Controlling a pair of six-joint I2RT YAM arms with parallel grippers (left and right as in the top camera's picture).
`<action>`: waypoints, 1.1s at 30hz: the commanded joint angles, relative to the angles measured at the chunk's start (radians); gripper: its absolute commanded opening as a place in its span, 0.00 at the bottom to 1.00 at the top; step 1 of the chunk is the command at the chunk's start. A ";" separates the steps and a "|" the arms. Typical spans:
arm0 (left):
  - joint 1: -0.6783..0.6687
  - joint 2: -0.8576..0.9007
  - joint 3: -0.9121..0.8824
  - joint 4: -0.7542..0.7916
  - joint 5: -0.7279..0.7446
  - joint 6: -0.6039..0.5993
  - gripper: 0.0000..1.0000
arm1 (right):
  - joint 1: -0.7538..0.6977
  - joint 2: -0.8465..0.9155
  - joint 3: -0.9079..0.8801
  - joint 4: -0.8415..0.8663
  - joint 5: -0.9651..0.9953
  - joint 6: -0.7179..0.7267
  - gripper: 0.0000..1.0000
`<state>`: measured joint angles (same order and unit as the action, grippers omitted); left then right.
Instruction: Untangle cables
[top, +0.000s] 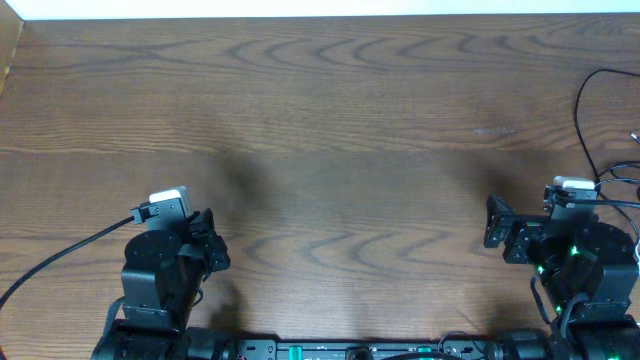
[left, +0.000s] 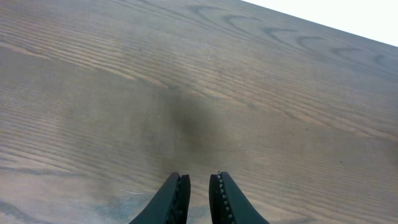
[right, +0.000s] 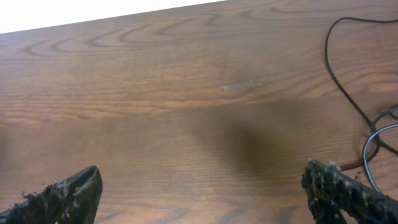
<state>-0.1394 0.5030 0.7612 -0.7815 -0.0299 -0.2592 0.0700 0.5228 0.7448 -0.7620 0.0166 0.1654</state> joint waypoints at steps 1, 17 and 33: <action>-0.003 -0.005 -0.008 0.001 -0.016 -0.008 0.17 | 0.026 0.001 -0.008 -0.001 0.083 0.010 0.99; -0.003 -0.002 -0.008 0.012 -0.235 0.010 0.27 | 0.029 0.001 -0.008 0.018 0.109 0.009 0.99; -0.003 -0.001 -0.008 0.045 -0.014 0.229 0.97 | 0.029 0.001 -0.008 0.026 0.108 0.010 0.99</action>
<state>-0.1394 0.5030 0.7612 -0.7502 -0.2031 -0.0654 0.0921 0.5228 0.7429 -0.7364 0.1101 0.1677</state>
